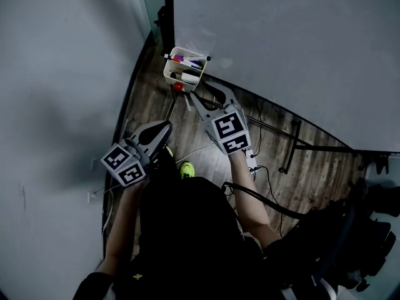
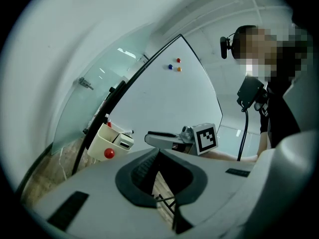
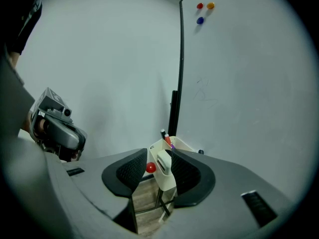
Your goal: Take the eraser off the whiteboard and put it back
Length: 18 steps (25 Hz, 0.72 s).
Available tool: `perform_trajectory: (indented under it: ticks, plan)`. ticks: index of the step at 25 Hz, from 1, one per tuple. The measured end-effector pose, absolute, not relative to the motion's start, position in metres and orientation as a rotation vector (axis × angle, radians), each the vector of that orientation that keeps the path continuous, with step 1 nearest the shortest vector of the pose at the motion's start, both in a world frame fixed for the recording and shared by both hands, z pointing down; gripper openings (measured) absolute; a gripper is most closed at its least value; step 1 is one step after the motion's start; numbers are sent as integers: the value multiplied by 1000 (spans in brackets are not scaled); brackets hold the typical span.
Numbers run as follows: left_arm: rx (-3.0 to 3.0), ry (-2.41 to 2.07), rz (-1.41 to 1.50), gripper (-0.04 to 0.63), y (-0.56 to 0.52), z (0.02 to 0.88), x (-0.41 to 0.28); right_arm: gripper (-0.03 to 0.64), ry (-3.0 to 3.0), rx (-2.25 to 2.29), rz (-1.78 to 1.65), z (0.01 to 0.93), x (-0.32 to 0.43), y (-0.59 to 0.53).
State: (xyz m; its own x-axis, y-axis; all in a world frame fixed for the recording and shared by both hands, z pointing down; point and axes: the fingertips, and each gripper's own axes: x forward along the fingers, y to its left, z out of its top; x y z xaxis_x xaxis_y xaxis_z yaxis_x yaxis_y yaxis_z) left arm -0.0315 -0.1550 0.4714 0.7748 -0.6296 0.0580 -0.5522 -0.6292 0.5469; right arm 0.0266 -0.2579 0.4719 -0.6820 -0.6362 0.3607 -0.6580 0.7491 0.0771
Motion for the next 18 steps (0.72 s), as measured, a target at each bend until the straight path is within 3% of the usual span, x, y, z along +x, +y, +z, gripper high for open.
perform_trajectory:
  ticks: [18]
  plan:
    - [2424, -980, -177, 0, -133, 446, -39, 147, -2633, 966, 121, 465, 31, -223]
